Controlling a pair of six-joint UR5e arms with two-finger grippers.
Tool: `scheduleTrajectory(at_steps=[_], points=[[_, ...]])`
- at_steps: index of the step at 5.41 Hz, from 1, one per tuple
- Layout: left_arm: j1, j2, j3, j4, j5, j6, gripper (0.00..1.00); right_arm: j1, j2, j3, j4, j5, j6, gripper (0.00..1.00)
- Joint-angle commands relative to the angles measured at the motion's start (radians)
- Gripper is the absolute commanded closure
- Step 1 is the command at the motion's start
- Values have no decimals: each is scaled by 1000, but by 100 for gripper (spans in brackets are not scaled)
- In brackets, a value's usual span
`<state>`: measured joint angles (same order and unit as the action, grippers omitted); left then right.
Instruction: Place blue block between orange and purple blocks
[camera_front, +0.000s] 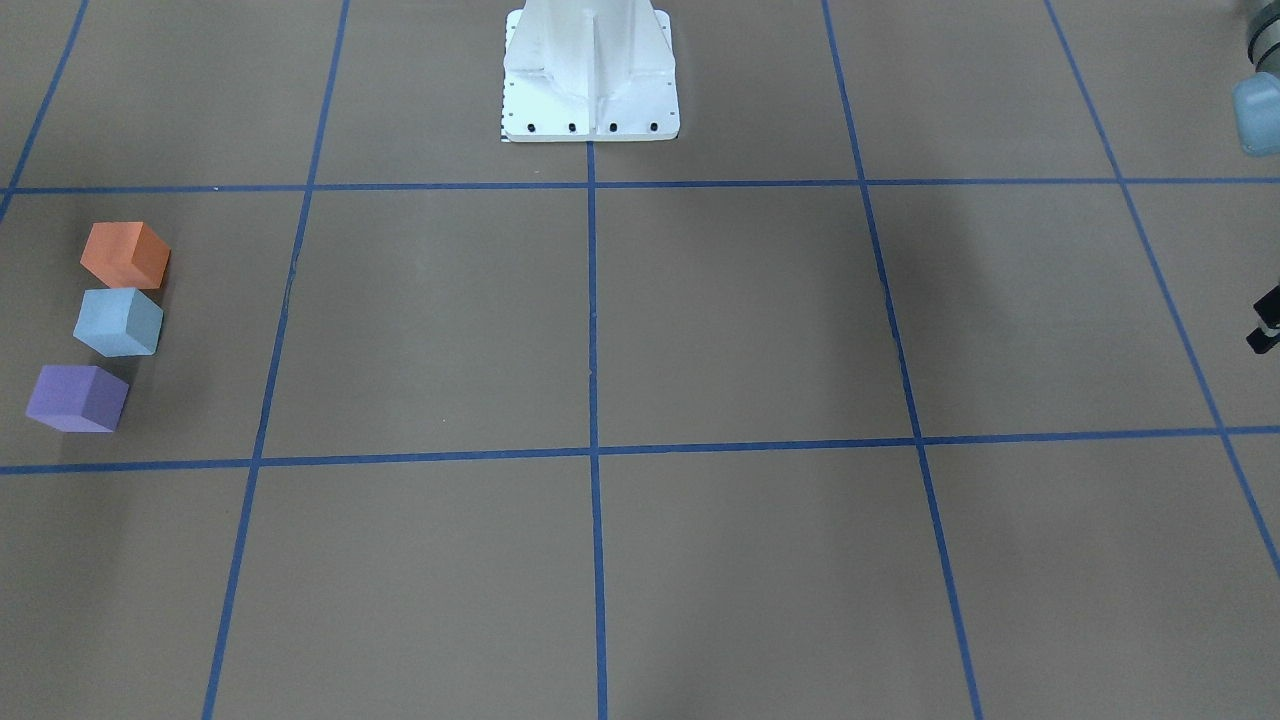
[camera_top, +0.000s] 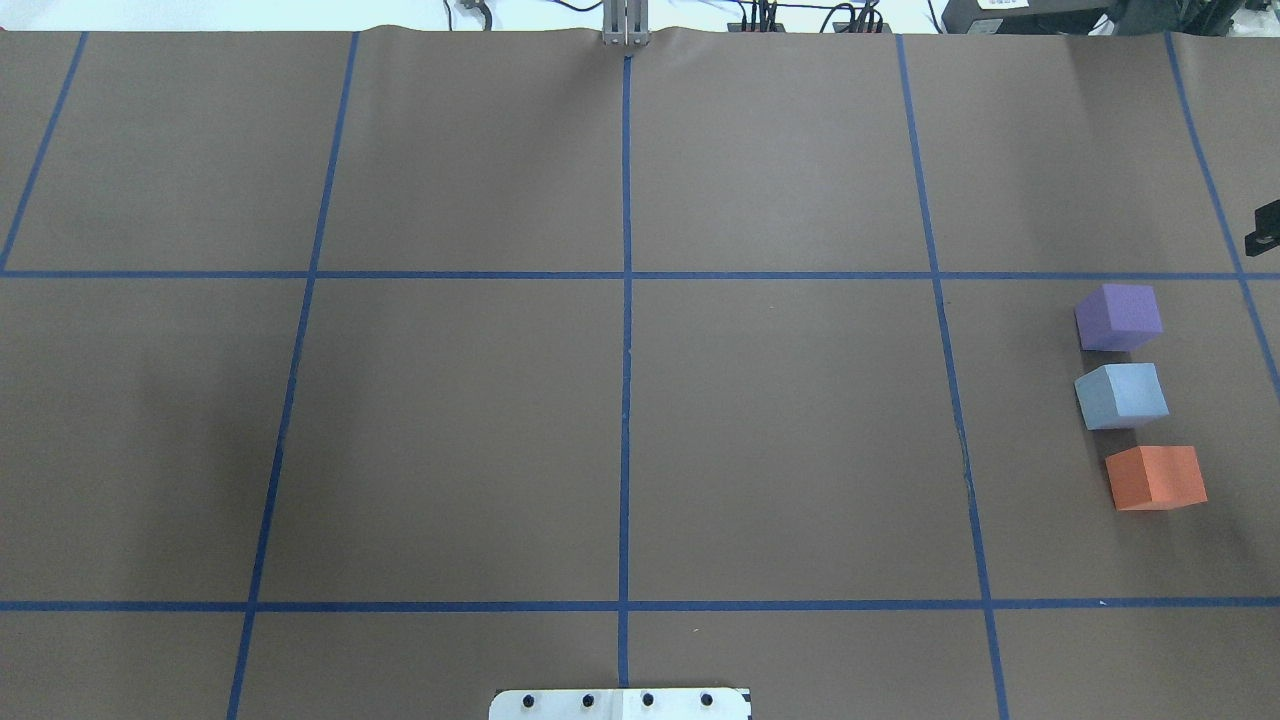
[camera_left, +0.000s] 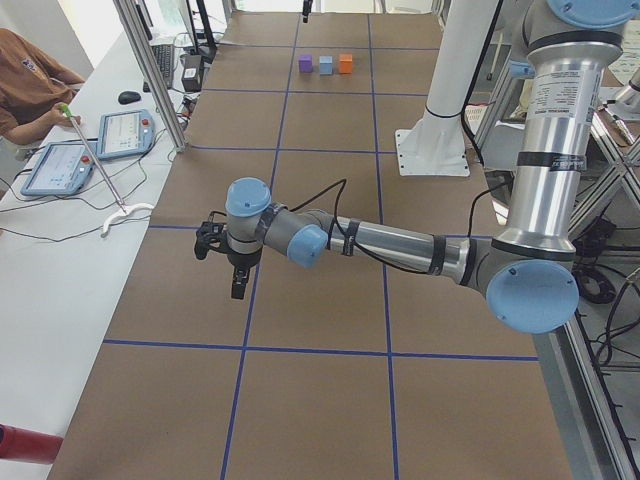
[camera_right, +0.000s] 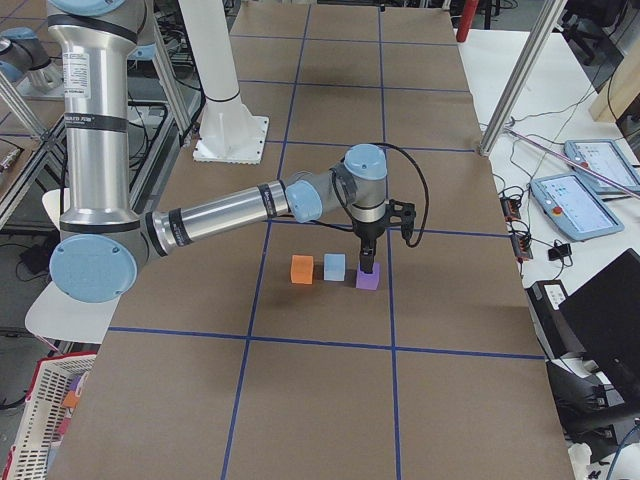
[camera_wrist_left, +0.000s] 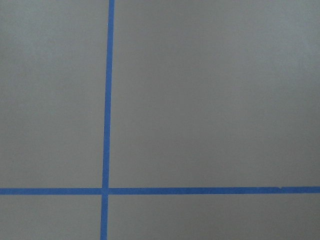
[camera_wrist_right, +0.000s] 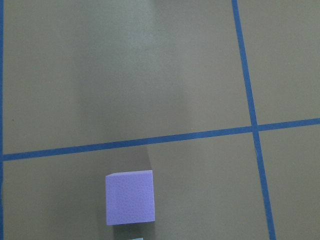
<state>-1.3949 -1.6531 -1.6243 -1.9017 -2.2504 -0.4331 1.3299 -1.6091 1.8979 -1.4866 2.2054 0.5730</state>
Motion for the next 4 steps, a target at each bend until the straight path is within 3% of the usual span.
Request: scheduleTrajectory(at_steps=[1,2,4], points=[[-33,30,-2,10,-6,39,0,105,-17,-49,-1,127,-79,0],[-70,45,3,73,-6,203,0,167,-26,-101,-9,151,-267,0],[-166,55,1,257,-5,540,0,230,-69,-163,-6,155,-364,0]])
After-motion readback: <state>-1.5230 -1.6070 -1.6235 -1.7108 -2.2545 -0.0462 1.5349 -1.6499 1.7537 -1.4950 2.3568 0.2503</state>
